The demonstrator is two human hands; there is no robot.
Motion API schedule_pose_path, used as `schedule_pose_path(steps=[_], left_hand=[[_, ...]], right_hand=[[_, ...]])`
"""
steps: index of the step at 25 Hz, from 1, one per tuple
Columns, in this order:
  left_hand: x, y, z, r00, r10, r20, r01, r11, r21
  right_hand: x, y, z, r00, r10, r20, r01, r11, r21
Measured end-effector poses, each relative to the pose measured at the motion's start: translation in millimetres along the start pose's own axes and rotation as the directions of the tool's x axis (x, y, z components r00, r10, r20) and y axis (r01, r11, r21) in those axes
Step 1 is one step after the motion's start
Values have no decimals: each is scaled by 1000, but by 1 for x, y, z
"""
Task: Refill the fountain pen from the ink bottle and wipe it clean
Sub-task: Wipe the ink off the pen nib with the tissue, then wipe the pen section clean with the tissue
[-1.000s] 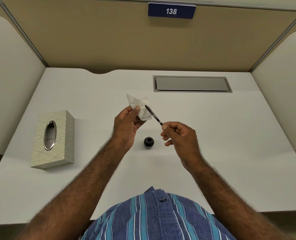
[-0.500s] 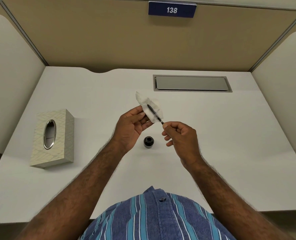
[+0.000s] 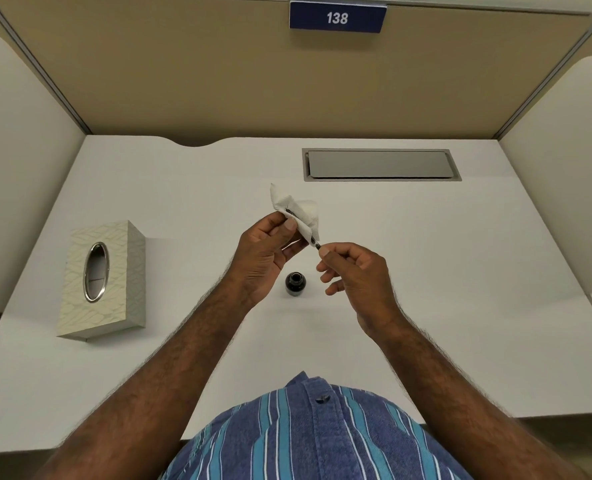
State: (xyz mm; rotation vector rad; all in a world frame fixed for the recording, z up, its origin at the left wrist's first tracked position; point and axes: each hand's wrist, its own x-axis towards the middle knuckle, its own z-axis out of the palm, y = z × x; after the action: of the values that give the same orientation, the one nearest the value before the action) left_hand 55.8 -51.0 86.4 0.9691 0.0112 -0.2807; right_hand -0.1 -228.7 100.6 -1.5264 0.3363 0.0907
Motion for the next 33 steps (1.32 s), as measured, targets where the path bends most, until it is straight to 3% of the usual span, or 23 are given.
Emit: schedule_pose_path(steps=[6, 12, 16, 19, 24, 33], left_hand=[[2, 1, -2, 1000, -16, 20, 18, 997, -76], [4, -1, -10, 999, -41, -1, 41, 989, -142], [6, -6, -12, 998, -64, -16, 60, 986, -157], [7, -10, -14, 997, -75, -8, 72, 983, -171], [7, -14, -16, 996, -91, -3, 89, 980, -177], [6, -12, -21, 995, -95, -19, 90, 979, -184]], right_hand=[[4, 6, -15, 998, 40, 57, -46, 994, 98], [22, 42, -63, 961, 155, -227, -152, 988, 31], [33, 74, -92, 928, 136, -346, -212, 959, -191], [39, 96, -102, 936, 102, -337, -243, 879, -410], [49, 123, -93, 970, 45, -240, -219, 590, -777], [60, 129, -79, 970, 58, -238, -237, 465, -853]])
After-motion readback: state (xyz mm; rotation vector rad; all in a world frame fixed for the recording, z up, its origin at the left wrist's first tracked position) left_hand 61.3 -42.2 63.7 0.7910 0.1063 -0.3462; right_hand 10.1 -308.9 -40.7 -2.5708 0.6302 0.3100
